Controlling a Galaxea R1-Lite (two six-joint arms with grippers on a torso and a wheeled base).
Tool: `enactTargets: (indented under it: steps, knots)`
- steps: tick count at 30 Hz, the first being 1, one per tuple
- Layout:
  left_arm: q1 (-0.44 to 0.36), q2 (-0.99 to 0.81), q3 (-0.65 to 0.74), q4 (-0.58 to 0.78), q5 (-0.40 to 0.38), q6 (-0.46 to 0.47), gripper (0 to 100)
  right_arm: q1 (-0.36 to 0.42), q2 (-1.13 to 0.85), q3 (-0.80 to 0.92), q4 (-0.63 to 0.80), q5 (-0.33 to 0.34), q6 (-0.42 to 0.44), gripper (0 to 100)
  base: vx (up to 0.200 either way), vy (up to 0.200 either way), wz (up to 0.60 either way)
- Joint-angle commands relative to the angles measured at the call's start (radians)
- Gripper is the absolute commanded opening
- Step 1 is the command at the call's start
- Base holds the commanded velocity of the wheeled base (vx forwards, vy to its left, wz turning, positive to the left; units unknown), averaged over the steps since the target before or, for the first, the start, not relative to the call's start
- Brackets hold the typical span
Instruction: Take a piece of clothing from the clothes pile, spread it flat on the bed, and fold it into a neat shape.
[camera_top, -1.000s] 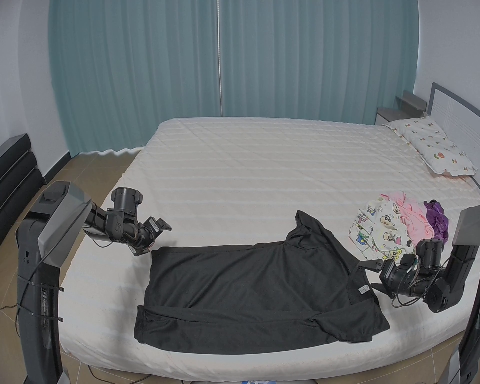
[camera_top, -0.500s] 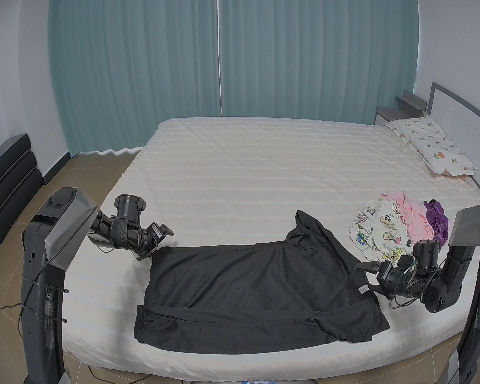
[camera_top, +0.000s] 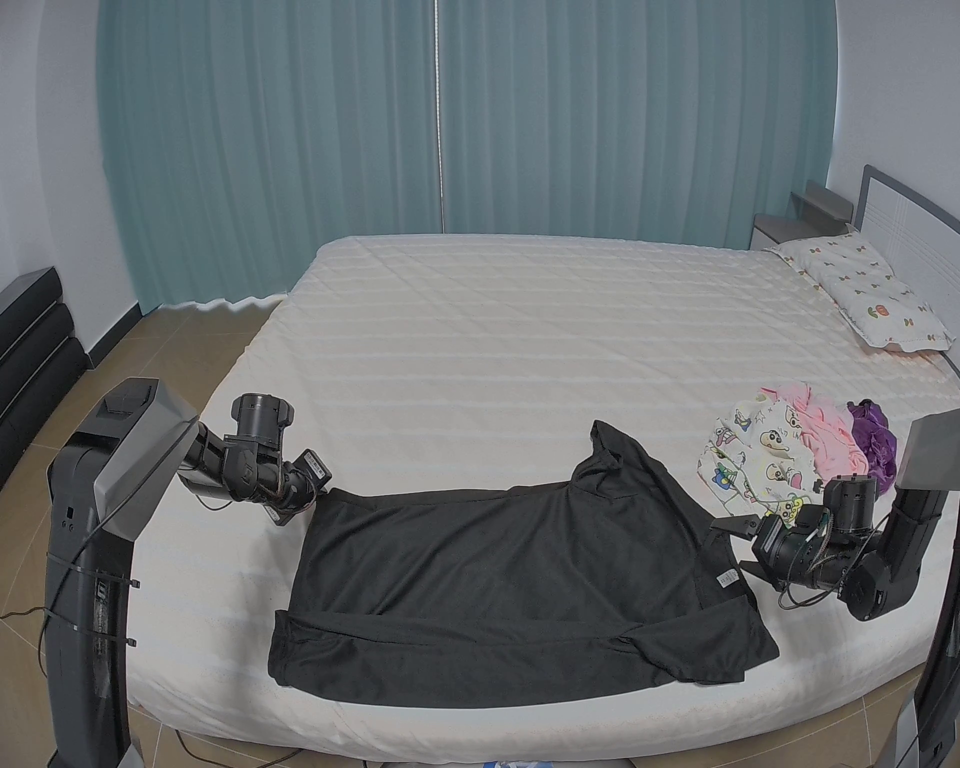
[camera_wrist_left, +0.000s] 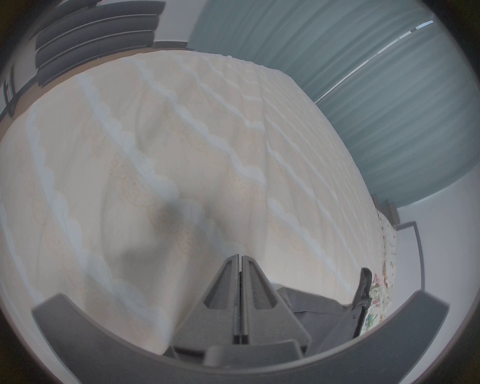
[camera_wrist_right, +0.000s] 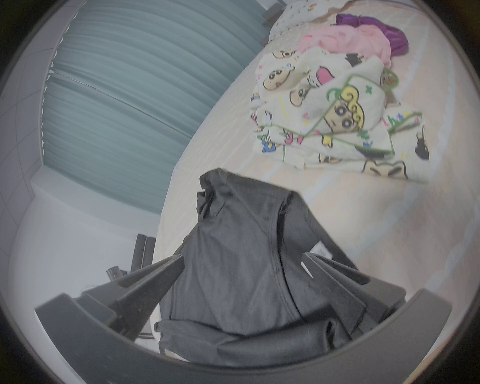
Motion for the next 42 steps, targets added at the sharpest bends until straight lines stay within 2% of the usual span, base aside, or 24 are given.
enactTargets:
  steps: [1, 3, 5, 7, 9, 10, 12, 16, 19, 29, 34, 42]
  knots:
    - [0.006, -0.046, 0.008, -0.001, 0.002, -0.072, 0, 0.034, 0.005, -0.123, 0.047, -0.072, -0.010, 100, 0.000, 0.000, 0.00]
    - [0.008, -0.059, 0.019, -0.001, 0.002, -0.084, 0, 0.040, 0.002, -0.166, 0.085, -0.081, -0.013, 100, 0.000, 0.000, 0.00]
    - [0.017, -0.102, 0.072, -0.006, -0.001, -0.097, 0, 0.063, 0.000, -0.292, 0.240, -0.095, -0.043, 100, 0.000, 0.000, 0.00]
    - [0.025, -0.115, 0.086, -0.006, -0.004, -0.097, 0, 0.069, 0.007, -0.332, 0.288, -0.109, -0.059, 100, 0.000, 0.000, 0.00]
    - [0.046, -0.138, 0.111, -0.006, -0.012, -0.109, 0, 0.103, 0.071, -0.490, 0.409, -0.199, -0.112, 100, 0.000, 0.000, 0.00]
    - [0.049, -0.136, 0.111, -0.006, -0.012, -0.114, 0, 0.109, 0.093, -0.526, 0.424, -0.222, -0.125, 100, 0.000, 0.000, 0.00]
    - [0.057, -0.139, 0.115, -0.004, -0.012, -0.127, 0, 0.121, 0.145, -0.626, 0.470, -0.253, -0.158, 100, 0.000, 0.000, 0.00]
    - [0.074, -0.164, 0.143, -0.004, -0.018, -0.144, 0, 0.140, 0.220, -0.760, 0.578, -0.273, -0.224, 100, 0.000, 0.000, 0.00]
    - [0.075, -0.170, 0.158, -0.006, -0.029, -0.144, 0, 0.146, 0.263, -0.827, 0.624, -0.297, -0.252, 100, 0.000, 0.000, 0.00]
    - [0.077, -0.171, 0.169, -0.003, -0.049, -0.146, 0, 0.144, 0.398, -1.086, 0.728, -0.299, -0.269, 100, 0.000, 0.000, 0.00]
    - [0.077, -0.171, 0.174, -0.004, -0.052, -0.146, 0, 0.151, 0.425, -1.131, 0.750, -0.299, -0.330, 100, 0.000, 0.000, 0.00]
    - [0.077, -0.168, 0.174, -0.004, -0.052, -0.146, 0, 0.158, 0.491, -1.250, 0.754, -0.299, -0.329, 100, 0.000, 0.000, 0.00]
